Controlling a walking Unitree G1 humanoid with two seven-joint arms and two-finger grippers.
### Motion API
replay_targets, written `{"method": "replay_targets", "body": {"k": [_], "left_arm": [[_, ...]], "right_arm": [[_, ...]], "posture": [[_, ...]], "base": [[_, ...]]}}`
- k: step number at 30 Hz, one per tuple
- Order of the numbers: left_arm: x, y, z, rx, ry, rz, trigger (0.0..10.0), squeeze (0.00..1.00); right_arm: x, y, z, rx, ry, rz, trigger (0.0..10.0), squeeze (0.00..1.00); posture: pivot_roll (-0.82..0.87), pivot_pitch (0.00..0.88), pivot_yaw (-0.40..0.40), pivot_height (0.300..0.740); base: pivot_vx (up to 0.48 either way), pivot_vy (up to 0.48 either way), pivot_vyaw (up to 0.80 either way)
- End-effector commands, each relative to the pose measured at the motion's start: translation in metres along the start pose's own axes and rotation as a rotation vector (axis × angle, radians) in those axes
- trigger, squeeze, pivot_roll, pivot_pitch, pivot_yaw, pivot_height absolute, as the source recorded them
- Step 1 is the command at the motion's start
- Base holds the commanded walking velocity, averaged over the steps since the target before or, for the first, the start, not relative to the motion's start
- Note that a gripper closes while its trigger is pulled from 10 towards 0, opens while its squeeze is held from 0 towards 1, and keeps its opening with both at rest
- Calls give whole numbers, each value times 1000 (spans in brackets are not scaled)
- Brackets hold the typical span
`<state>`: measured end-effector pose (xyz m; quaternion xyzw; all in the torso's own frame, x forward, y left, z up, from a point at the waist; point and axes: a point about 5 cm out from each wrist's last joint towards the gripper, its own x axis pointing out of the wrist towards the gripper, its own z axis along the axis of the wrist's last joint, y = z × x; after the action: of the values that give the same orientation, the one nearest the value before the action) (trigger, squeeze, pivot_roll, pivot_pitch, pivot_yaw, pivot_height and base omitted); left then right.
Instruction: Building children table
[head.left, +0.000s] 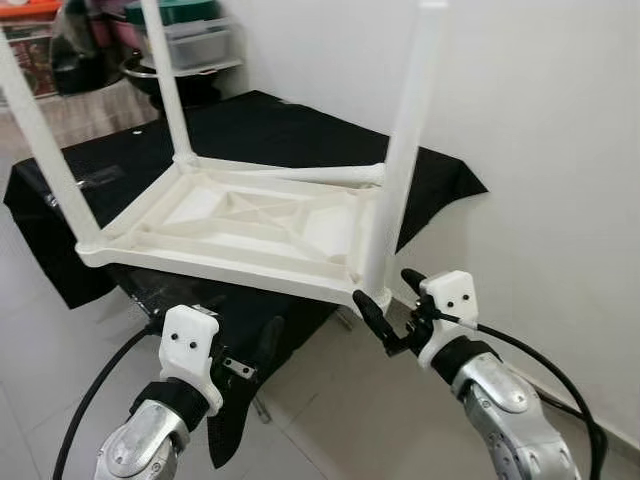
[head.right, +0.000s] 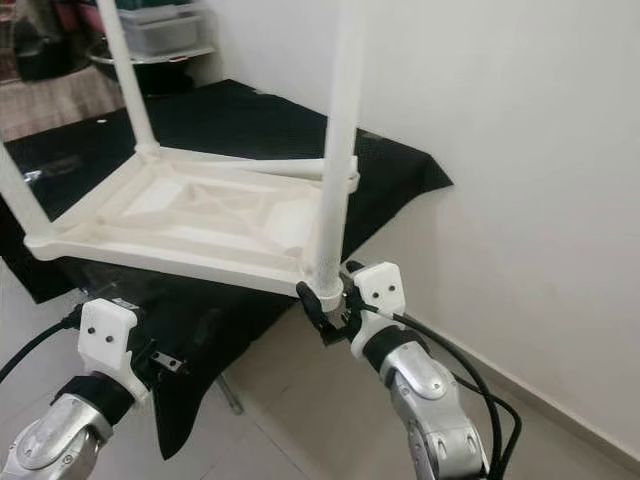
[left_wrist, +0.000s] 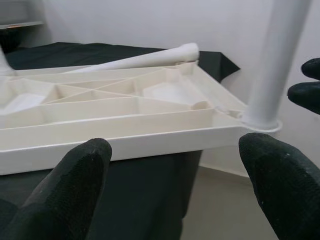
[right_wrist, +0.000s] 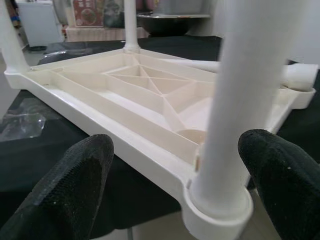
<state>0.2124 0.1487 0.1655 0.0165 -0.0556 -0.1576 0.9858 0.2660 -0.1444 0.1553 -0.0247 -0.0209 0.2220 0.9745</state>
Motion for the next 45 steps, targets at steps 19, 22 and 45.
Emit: {"method": "replay_targets", "body": {"k": [19, 22, 45], "left_arm": [[1, 0, 0, 3, -4, 1, 10000, 0], [1, 1, 0, 2, -3, 0, 10000, 0], [3, 3, -1, -5, 11, 16, 10000, 0]], "right_arm": [[1, 0, -2, 20, -8, 8, 10000, 0], [1, 0, -2, 21, -9, 8, 10000, 0], [2, 5, -3, -14, 4, 64, 10000, 0]], "posture": [[-2, 48, -66, 740], [-1, 48, -66, 740], [2, 44, -64, 740]], "base": [[0, -335, 0], [0, -470, 0], [0, -383, 283]]}}
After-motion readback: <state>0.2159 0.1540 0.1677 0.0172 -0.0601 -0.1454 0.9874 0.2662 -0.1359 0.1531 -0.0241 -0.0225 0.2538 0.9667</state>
